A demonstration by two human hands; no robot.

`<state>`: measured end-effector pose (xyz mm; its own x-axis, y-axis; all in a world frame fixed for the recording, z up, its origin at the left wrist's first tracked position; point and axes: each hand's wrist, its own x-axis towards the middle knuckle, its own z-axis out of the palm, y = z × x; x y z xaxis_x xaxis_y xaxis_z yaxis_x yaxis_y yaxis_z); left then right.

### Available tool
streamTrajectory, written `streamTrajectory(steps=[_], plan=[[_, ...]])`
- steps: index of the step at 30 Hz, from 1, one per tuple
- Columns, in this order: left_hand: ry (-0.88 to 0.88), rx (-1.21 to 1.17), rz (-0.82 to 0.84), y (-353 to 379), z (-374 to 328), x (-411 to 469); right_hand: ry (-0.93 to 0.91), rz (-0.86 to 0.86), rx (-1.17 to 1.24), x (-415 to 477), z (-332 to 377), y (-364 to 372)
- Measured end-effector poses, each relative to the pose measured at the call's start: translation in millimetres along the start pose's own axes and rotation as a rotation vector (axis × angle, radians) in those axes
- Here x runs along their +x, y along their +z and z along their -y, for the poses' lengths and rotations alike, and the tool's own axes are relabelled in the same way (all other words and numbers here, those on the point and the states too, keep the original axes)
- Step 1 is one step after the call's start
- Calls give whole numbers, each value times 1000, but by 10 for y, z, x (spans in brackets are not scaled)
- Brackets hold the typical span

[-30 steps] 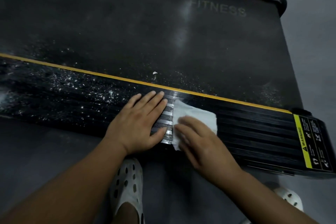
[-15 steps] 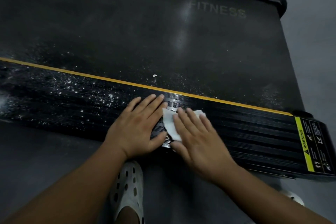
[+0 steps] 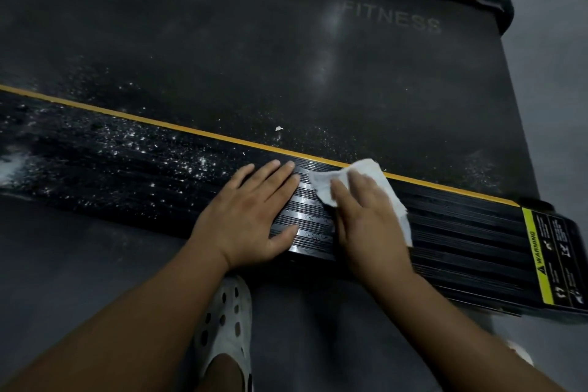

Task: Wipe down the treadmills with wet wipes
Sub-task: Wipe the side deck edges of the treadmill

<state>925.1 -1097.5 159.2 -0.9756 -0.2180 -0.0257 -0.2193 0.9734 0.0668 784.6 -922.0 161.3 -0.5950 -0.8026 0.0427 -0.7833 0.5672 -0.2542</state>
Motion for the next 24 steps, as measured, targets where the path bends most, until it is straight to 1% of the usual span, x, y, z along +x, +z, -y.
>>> streamTrajectory(steps=[2, 4, 5, 6, 7, 9, 10, 11, 12, 14, 15, 16, 17, 19, 22, 24], plan=[[1, -10, -6, -2, -8, -3, -150, 71, 8, -76, 103, 48], [3, -12, -10, 3, -9, 1, -329, 140, -20, -285, 27, 22], [5, -11, -9, 5, -11, 2, -384, 159, -32, -386, -75, -15], [5, -10, -10, 4, -10, 1, -400, 162, -49, -430, -197, -46], [4, -11, -10, 1, -6, 0, -372, 150, -62, -402, -299, -70], [6, -7, 5, -8, -1, 2, -194, 140, -46, -157, -348, -74], [6, -8, 10, -10, -6, 3, -106, 140, -36, -29, -275, -55], [3, -12, 11, -15, -8, 1, -57, 141, -33, 57, -153, -34], [1, -19, 8, -20, -15, -4, -77, 143, -31, 64, -23, -21], [2, -27, -3, -23, -19, -1, -260, 168, -55, -143, 92, -5], [2, -26, -5, -16, -14, 1, -349, 203, -71, -299, 48, -12], [5, -23, -3, -12, -11, 0, -395, 237, -82, -420, -48, -51], [7, -20, 1, -10, -11, -3, -400, 235, -82, -463, -165, -93], [3, -12, 15, -10, -3, -1, -278, 195, -53, -336, -311, -148], [0, -9, 52, -27, -5, 3, -45, 135, 107, 21, -117, -114], [-5, -15, 67, -55, -11, 0, -10, 94, 258, 151, 110, -91]])
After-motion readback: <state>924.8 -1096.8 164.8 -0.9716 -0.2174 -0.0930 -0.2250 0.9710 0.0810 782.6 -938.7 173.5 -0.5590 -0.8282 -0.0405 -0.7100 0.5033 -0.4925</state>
